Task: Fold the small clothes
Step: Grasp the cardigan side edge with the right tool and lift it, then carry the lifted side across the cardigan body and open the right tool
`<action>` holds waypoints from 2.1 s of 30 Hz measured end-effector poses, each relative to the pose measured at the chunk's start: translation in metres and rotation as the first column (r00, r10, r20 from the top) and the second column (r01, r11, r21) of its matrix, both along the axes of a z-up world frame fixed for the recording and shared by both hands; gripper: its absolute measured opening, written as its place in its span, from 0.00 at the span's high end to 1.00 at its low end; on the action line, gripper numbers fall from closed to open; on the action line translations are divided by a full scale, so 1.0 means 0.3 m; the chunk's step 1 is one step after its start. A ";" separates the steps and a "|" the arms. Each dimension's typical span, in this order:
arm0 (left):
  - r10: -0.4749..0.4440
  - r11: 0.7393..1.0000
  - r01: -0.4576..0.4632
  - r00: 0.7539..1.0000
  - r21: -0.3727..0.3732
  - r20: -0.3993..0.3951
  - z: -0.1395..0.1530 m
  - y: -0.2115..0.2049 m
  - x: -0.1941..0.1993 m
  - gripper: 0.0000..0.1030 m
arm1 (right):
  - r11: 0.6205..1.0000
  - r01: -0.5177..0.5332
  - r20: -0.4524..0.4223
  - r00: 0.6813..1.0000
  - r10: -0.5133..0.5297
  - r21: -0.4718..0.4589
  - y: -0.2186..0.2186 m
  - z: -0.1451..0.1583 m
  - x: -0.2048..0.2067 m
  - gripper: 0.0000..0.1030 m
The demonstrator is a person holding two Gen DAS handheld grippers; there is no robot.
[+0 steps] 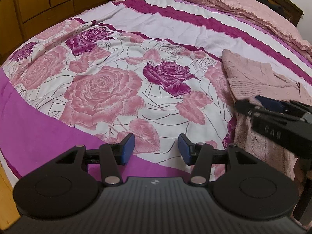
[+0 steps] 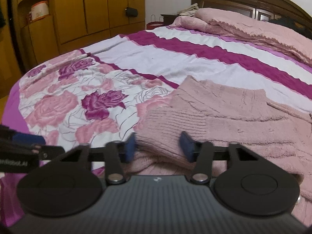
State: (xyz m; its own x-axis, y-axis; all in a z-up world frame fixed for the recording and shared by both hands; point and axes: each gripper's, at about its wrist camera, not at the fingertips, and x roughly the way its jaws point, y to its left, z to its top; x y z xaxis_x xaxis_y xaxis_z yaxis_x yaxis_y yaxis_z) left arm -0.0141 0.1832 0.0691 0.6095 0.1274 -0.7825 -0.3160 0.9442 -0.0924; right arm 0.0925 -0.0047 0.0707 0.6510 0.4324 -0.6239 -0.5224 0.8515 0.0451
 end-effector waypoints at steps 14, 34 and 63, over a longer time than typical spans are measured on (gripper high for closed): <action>-0.087 0.996 0.086 0.994 0.010 0.071 0.106 -0.106 0.078 0.44 | 0.959 0.211 0.137 0.961 -0.239 0.189 -0.330 0.275 0.028 0.84; -0.313 0.949 0.309 0.945 0.057 0.095 0.114 -0.421 0.378 0.44 | 0.756 0.613 0.042 0.770 -0.637 0.230 -0.937 0.148 0.027 0.85; -0.340 0.938 0.335 0.940 0.091 0.039 0.011 -0.515 0.500 0.44 | 0.755 0.635 -0.056 0.770 -0.635 0.162 -1.121 -0.002 0.074 0.36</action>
